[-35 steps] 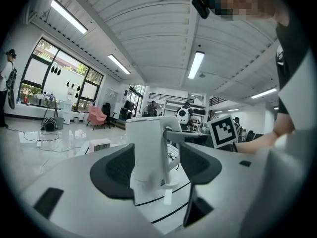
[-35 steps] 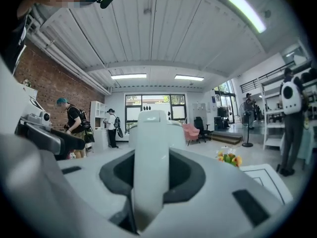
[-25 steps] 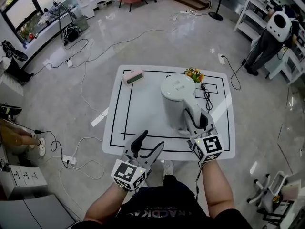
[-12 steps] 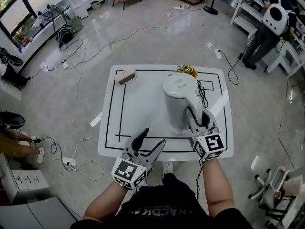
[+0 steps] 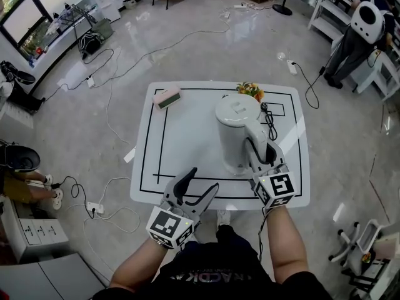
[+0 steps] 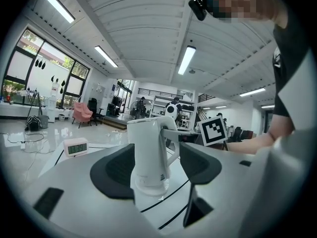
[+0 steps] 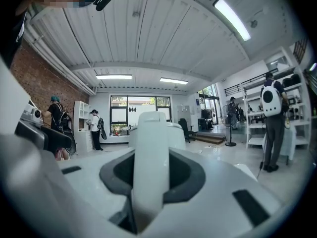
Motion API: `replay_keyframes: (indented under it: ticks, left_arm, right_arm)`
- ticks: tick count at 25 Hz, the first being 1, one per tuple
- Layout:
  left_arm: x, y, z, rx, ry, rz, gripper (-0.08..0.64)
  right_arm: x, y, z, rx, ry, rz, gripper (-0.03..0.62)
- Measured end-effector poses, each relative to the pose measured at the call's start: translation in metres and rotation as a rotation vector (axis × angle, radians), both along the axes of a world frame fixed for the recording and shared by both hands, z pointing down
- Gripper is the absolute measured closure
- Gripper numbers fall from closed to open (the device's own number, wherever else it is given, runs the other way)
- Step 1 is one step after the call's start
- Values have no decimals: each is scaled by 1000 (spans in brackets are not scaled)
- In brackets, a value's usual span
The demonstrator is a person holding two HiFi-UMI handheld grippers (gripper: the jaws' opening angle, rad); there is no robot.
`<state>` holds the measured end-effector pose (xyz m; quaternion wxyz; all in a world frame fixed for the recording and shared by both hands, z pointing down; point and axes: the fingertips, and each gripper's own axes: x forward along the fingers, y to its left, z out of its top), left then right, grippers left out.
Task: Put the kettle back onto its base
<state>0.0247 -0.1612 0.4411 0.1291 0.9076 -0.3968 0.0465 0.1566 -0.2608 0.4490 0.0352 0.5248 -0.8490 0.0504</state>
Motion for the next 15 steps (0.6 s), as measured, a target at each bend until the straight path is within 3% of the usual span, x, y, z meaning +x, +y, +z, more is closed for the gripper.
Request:
replay_keyframes:
  ticks: [15]
  left_arm:
    - [-6, -1, 9, -27, 5, -6, 275]
  right_arm:
    - [4, 11, 11, 22, -46, 23, 483]
